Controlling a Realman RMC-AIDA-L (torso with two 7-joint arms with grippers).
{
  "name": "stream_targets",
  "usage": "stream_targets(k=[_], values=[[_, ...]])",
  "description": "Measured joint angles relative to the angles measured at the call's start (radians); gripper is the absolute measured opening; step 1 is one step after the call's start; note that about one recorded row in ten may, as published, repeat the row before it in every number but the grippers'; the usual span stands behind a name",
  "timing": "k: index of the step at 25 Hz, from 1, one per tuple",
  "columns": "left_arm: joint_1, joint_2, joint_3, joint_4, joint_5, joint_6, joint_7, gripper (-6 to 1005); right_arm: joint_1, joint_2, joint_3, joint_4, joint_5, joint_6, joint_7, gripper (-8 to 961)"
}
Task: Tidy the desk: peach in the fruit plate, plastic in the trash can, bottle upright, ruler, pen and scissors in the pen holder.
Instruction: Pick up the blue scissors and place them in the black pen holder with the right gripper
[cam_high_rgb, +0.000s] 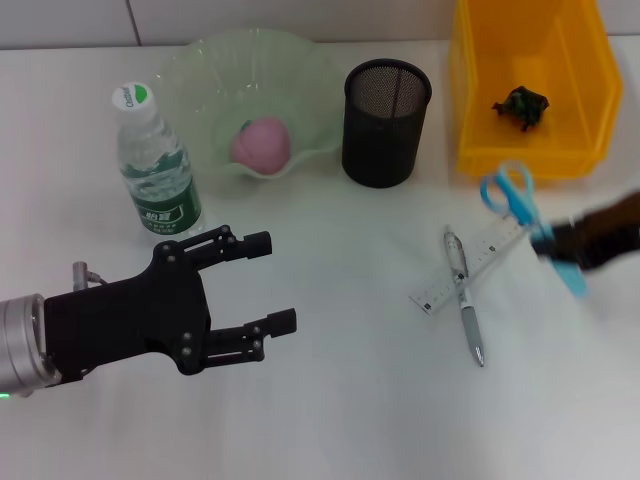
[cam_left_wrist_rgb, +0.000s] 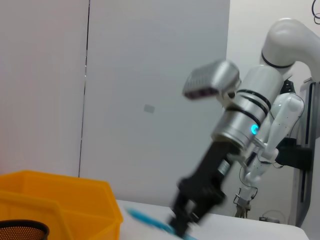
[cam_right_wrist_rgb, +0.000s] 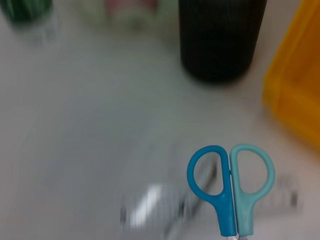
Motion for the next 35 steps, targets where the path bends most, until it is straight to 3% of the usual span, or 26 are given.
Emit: stream_targets(k=[1, 3, 5, 6, 8, 10, 11, 15, 16, 18, 21, 26, 35], values=[[-0.001, -0.001, 0.0, 0.0, 0.0, 0.001, 0.0, 809, -0.036, 0.0, 0.025, 0.005, 0.12, 0.109, -0.07, 228], [-0.002, -0.001, 0.0, 0.0, 0.0, 0.002, 0.0, 809, -0.049, 0.0, 0.031, 0.018, 0.172, 0.153, -0.105, 231], [-0.003, -0.001, 0.0, -0.001, 0.0, 0.004, 0.0, 809, -0.068, 0.001, 0.034, 0.05, 0.298, 0.254, -0.199, 234], [-0.003, -0.001, 0.0, -0.001, -0.001, 0.006, 0.002, 809, -0.079, 0.0, 0.028, 0.112, 0.457, 0.367, -0.34, 236], [-0.004, -0.001, 0.0, -0.001, -0.001, 0.006, 0.003, 809, -0.077, 0.0, 0.024, 0.154, 0.546, 0.421, -0.413, 239], [-0.006, -0.001, 0.0, -0.001, -0.001, 0.006, 0.003, 809, -0.054, -0.002, 0.022, 0.242, 0.716, 0.502, -0.558, 242], [-0.006, -0.001, 0.0, -0.001, -0.002, 0.006, 0.003, 809, -0.008, -0.002, 0.022, 0.35, 0.855, 0.56, -0.708, 244], [-0.007, -0.001, -0.001, -0.001, -0.003, 0.006, 0.002, 809, 0.07, -0.001, 0.023, 0.502, 0.995, 0.618, -0.898, 250], [-0.007, -0.001, -0.002, -0.001, -0.003, 0.006, 0.001, 809, 0.139, 0.0, 0.025, 0.638, 1.093, 0.646, -1.041, 252], [-0.007, -0.001, -0.003, -0.001, -0.004, 0.006, 0.001, 809, 0.17, 0.0, 0.026, 0.699, 1.137, 0.652, -1.099, 255], [-0.009, -0.001, -0.003, -0.001, -0.005, 0.006, 0.0, 809, 0.294, -0.002, 0.031, 0.945, 1.291, 0.655, -1.318, 260], [-0.008, -0.001, -0.003, 0.0, -0.013, 0.009, 0.0, 809, 0.364, 0.0, 0.025, 1.101, 1.383, 0.65, -1.443, 268], [-0.004, -0.001, -0.003, 0.006, -0.014, 0.011, 0.0, 809, 0.374, 0.001, 0.027, 1.174, 1.39, 0.646, -1.455, 282]])
